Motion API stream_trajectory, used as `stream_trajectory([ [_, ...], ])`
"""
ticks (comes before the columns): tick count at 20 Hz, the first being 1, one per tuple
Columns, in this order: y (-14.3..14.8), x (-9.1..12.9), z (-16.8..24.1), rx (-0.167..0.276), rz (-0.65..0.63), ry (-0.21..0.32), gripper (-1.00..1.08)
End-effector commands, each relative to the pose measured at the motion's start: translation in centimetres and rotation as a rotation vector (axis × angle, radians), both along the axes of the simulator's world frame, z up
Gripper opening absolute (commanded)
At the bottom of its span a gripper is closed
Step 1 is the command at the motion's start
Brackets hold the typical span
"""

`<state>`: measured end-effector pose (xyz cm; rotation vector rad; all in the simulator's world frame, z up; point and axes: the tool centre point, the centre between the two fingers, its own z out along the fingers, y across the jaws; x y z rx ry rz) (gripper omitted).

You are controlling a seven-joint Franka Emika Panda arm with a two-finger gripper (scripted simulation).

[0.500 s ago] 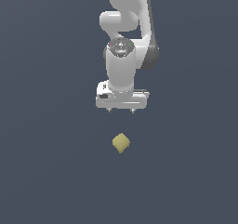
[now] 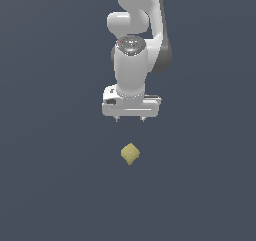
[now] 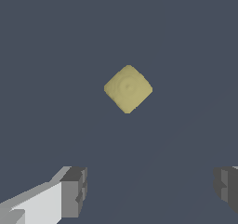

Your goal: Pick up the object and move it to a goal position.

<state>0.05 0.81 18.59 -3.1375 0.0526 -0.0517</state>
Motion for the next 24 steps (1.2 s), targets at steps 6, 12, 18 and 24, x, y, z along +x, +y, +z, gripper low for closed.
stream_trajectory([
  [6,0.0,0.1,0.2,-0.002,-0.003,-0.005,1.0],
  [12,0.0,0.5,-0.1,-0.005,0.028,-0.004,1.0],
  [18,0.0,1.5,-1.0,-0.011,0.11,0.001,1.0],
  [24,0.1,3.0,-2.6,-0.019,0.242,0.009,1.0],
])
